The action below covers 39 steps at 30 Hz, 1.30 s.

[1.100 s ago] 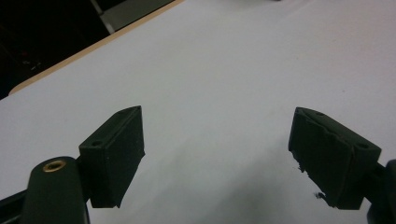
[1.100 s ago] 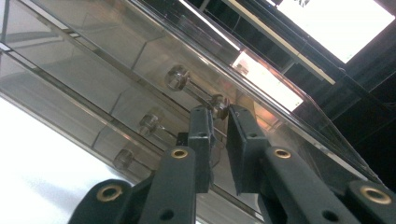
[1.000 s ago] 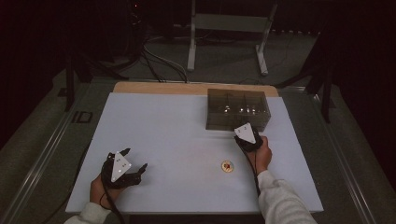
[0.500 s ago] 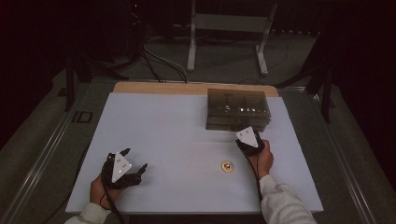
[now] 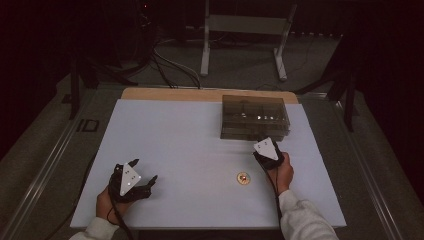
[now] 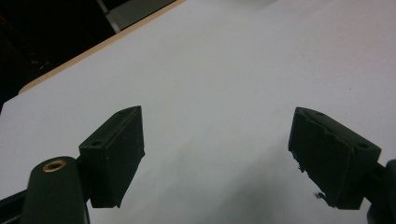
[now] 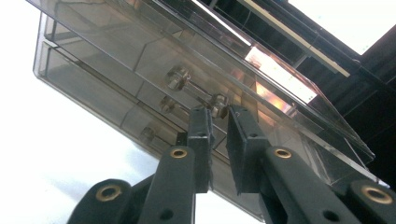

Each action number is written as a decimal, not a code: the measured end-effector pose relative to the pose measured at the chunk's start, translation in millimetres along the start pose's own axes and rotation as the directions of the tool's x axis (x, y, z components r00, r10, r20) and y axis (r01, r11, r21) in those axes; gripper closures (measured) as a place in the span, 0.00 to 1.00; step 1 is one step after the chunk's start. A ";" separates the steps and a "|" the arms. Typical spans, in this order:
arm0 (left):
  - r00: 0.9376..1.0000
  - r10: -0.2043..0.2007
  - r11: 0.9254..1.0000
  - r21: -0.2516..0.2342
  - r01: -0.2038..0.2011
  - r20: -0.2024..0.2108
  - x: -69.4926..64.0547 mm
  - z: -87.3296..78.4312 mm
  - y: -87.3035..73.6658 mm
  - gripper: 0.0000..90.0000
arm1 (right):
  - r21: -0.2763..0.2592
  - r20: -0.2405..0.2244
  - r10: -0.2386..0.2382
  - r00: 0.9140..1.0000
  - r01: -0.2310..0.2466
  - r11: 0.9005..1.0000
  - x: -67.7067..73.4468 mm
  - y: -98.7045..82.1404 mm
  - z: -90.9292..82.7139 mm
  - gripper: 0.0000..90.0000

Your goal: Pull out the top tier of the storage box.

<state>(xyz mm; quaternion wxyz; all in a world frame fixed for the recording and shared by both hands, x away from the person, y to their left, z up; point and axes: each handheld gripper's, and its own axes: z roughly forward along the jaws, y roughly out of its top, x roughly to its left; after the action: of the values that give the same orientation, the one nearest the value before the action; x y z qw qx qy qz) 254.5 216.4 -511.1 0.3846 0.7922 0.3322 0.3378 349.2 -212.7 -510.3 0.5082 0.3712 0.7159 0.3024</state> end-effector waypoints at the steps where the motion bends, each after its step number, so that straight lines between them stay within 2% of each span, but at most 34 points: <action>1: 1.000 0.000 1.000 0.000 0.000 0.000 0.0 0.0 0.0 0.22 | 0.001 -0.004 0.001 1.000 -0.001 1.000 -0.2 -0.1 -0.7 0.89; 14: 1.000 0.007 1.000 0.002 -0.007 -0.002 0.0 -0.4 0.3 0.22 | 0.002 -0.009 0.000 1.000 0.000 1.000 -0.1 -0.7 -4.5 0.89; 17: 1.000 0.007 1.000 0.005 -0.007 -0.001 0.2 -0.5 0.2 0.22 | -0.012 -0.016 0.008 1.000 -0.008 1.000 -1.1 -0.6 -6.9 0.90; 20: 1.000 0.008 1.000 0.005 -0.008 0.000 0.1 -0.6 0.3 0.22 | -0.015 -0.035 0.003 0.999 -0.003 1.000 -2.1 1.1 -8.9 0.85; 21: 1.000 0.008 1.000 0.003 -0.008 0.000 -0.1 -0.7 0.4 0.22 | -0.018 -0.069 0.014 0.998 -0.016 1.000 -3.6 2.5 -11.7 0.83; 22: 1.000 0.009 1.000 0.003 -0.009 0.000 -0.1 -1.2 0.5 0.22 | -0.028 -0.125 0.031 0.992 -0.034 0.999 -7.9 4.5 -16.8 0.81; 25: 1.000 0.009 1.000 0.003 -0.009 -0.001 0.0 -1.4 0.3 0.22 | -0.028 -0.140 0.043 0.989 -0.048 0.998 -9.5 5.4 -18.9 0.79; 26: 1.000 0.005 1.000 0.004 -0.005 0.000 0.2 -1.1 0.0 0.22 | -0.022 -0.173 0.057 0.983 -0.061 0.998 -13.0 7.0 -21.4 0.75; 27: 1.000 0.006 1.000 0.004 -0.006 0.000 0.2 -1.0 0.0 0.22 | -0.036 -0.189 0.072 0.979 -0.080 0.996 -20.5 8.7 -28.7 0.76; 31: 1.000 0.013 1.000 0.006 -0.013 0.002 -0.2 -0.6 0.5 0.22 | -0.038 -0.198 0.090 0.976 -0.100 0.994 -29.6 9.3 -31.9 0.86; 32: 1.000 0.016 1.000 0.007 -0.016 0.002 -0.1 -0.6 0.7 0.22 | -0.031 -0.208 0.123 0.970 -0.133 0.991 -38.2 9.6 -32.0 0.93; 33: 1.000 0.014 1.000 0.005 -0.014 0.002 -0.3 -0.6 0.7 0.22 | -0.031 -0.208 0.123 0.970 -0.133 0.991 -38.2 9.6 -32.0 0.93; 36: 1.000 0.013 1.000 0.007 -0.013 0.000 0.4 -0.6 0.5 0.22 | -0.028 -0.207 0.162 0.965 -0.171 0.985 -51.1 10.3 -32.1 0.98; 37: 1.000 0.012 1.000 0.008 -0.012 -0.002 0.6 -0.4 0.3 0.22 | -0.026 -0.212 0.190 0.959 -0.200 0.980 -58.9 11.6 -31.7 0.99; 39: 1.000 0.008 1.000 0.006 -0.008 -0.003 0.6 -0.3 0.3 0.22 | -0.010 -0.215 0.214 0.953 -0.221 0.975 -73.1 14.9 -29.2 1.00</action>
<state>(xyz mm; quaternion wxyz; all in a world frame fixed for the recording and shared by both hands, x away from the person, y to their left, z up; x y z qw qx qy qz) 254.7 216.8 -510.4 0.3803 0.7943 0.3307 0.3392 340.0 -267.6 -452.6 0.3987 0.4045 0.7156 0.4066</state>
